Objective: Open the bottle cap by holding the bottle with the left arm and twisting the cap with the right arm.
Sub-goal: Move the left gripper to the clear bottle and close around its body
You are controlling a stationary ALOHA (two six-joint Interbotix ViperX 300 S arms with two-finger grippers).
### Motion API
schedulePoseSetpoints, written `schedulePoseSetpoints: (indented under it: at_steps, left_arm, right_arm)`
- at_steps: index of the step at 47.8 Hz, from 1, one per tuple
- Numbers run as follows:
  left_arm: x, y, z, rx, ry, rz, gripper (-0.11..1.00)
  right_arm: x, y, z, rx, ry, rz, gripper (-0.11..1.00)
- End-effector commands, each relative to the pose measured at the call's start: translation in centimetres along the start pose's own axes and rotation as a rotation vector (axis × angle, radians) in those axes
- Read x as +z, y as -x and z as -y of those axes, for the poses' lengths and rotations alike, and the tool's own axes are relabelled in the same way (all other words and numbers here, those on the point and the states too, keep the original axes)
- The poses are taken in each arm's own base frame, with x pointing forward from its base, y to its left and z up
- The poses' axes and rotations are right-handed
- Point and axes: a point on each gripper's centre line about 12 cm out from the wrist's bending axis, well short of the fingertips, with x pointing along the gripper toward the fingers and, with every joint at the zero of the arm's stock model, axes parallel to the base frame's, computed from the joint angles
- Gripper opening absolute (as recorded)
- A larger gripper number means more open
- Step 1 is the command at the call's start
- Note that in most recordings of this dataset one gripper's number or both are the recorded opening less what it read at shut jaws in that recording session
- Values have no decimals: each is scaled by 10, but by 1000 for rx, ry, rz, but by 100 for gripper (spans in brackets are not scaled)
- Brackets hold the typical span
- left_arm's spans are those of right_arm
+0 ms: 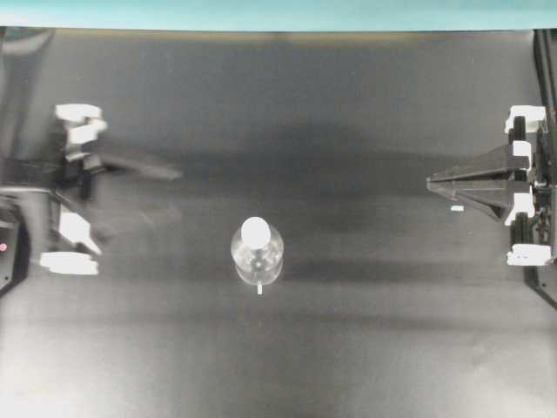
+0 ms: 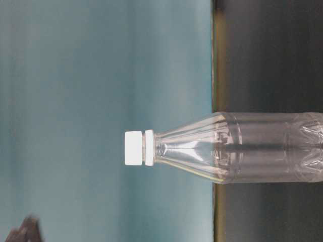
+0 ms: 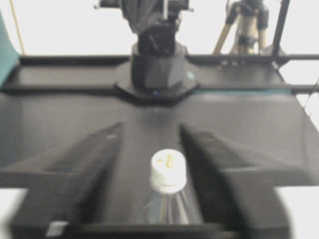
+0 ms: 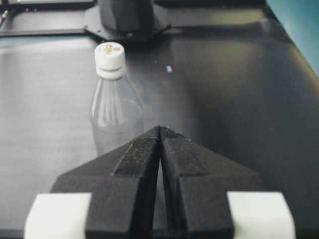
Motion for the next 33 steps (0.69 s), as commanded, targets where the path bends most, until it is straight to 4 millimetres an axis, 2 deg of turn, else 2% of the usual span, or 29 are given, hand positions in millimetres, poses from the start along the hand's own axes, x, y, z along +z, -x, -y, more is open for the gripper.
schedulePoseSetpoints:
  at_steps: [1, 6, 13, 20, 27, 33]
  left_arm:
    - [5, -19, 1, -7, 6, 20, 78]
    - [1, -39, 2, -11, 18, 14, 97]
    - [-15, -65, 3, -14, 7, 2, 94]
    - [-37, -81, 4, -19, 16, 13, 96]
    - [-57, -87, 5, -21, 24, 28, 96]
    - [-72, -84, 5, -22, 28, 11, 96]
  right_arm:
    - [9, -2, 2, -8, -21, 19, 0]
    - [8, -2, 1, -7, -47, 16, 0]
    - [8, -1, 1, -6, -70, 6, 0]
    - [9, -1, 1, -6, -91, 10, 0]
    - [10, -1, 1, -6, -119, 4, 0]
    - [11, -1, 1, -8, -147, -13, 0]
